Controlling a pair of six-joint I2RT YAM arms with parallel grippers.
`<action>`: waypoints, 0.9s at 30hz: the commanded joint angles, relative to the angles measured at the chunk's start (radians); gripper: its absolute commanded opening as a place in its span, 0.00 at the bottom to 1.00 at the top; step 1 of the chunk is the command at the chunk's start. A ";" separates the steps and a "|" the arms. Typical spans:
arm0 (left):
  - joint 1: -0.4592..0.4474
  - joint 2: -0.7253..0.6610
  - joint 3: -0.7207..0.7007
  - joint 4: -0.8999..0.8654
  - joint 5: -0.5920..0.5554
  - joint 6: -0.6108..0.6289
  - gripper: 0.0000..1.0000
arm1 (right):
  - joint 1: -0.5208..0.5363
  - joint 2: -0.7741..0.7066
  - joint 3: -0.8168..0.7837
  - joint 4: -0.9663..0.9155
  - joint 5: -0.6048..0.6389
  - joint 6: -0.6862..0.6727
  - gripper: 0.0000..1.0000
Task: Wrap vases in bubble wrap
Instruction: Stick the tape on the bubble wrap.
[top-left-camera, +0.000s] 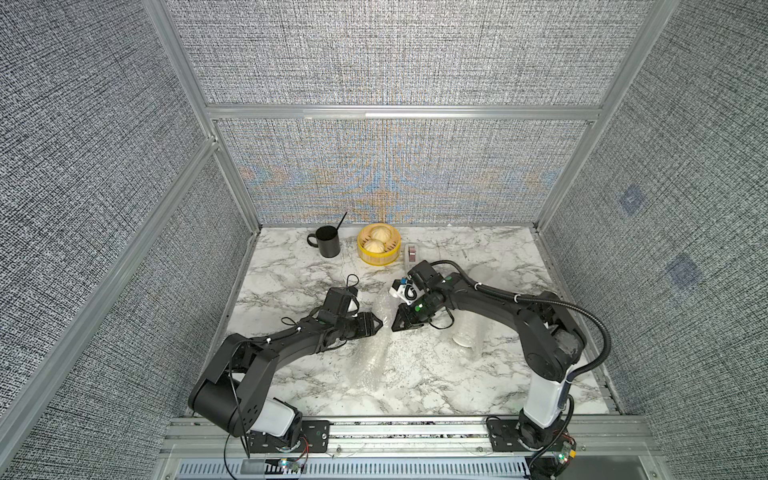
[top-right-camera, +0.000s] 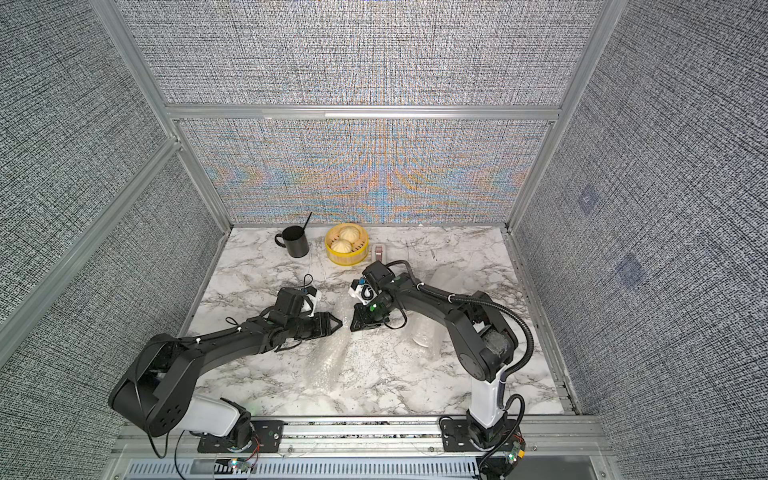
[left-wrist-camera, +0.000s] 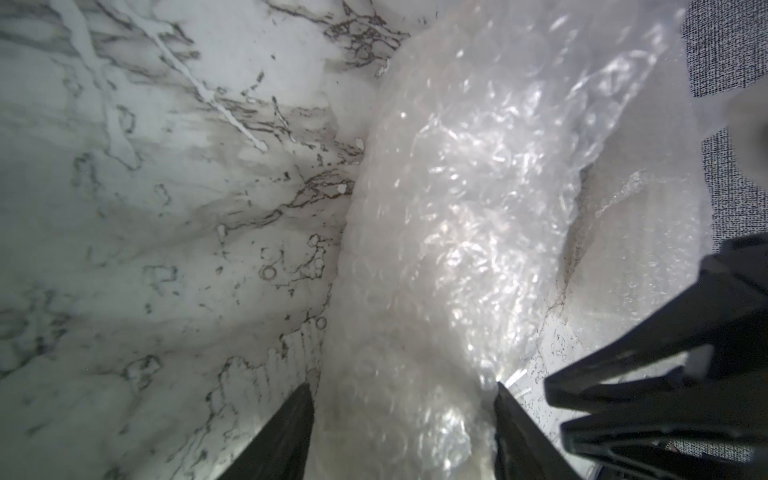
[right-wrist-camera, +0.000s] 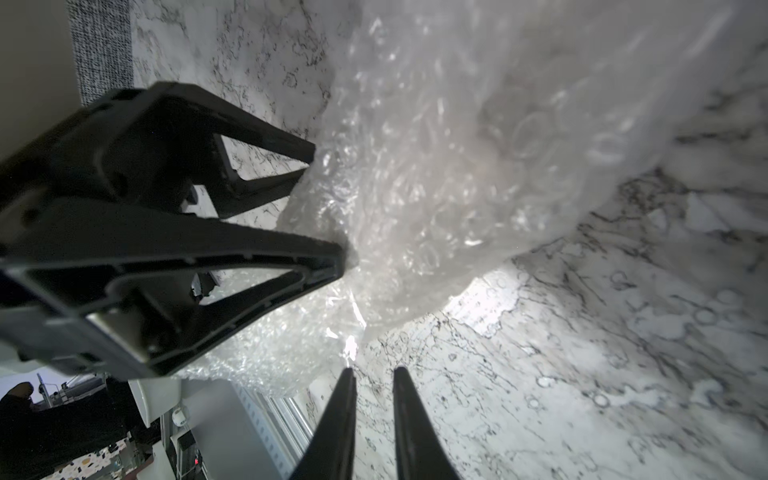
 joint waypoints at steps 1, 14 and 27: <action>0.002 -0.002 -0.009 -0.142 -0.080 0.020 0.65 | 0.003 -0.004 0.003 0.061 -0.017 0.067 0.12; 0.001 -0.014 -0.003 -0.146 -0.083 0.016 0.65 | 0.025 0.134 0.067 0.064 0.032 0.082 0.00; 0.002 -0.007 -0.003 -0.142 -0.081 0.016 0.64 | 0.043 0.079 -0.013 0.158 -0.021 0.119 0.00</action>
